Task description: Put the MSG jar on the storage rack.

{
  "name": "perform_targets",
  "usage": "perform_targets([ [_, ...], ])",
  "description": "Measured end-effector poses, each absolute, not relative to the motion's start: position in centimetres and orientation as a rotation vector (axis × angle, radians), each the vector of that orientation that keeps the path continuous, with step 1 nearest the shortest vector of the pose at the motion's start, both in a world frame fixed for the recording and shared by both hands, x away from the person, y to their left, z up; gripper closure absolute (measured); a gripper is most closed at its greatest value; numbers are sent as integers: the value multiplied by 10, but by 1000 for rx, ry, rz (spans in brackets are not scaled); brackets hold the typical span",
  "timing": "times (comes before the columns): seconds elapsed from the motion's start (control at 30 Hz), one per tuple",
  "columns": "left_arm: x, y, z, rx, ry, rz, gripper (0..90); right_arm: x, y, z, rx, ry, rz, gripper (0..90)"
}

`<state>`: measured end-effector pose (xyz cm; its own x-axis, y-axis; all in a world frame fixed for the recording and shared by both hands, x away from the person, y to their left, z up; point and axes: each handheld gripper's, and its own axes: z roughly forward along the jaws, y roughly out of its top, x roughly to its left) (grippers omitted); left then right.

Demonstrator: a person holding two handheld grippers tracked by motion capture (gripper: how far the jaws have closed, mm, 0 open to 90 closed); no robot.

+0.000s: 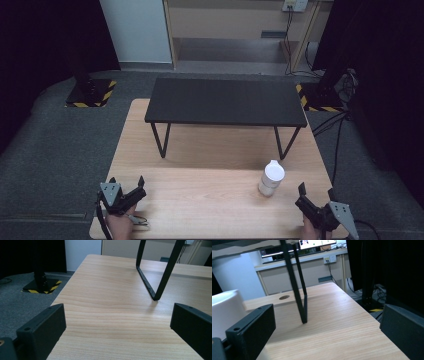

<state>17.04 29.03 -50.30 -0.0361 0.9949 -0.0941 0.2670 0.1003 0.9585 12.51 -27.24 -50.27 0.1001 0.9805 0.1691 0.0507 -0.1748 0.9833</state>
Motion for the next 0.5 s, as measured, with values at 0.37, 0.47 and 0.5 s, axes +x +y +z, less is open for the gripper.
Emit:
perform_targets([
  [0.37, 170, 282, -502, 1322, 1470, 1059, 0, 87, -238, -511, 1325, 1144, 1215, 7],
  [0.47, 170, 283, -503, 1315, 1475, 1055, 0, 82, -229, -514, 1310, 1168, 1220, 6],
  [0.5, 170, 283, -503, 1315, 1475, 1055, 0, 82, -229, -514, 1310, 1168, 1220, 6],
])
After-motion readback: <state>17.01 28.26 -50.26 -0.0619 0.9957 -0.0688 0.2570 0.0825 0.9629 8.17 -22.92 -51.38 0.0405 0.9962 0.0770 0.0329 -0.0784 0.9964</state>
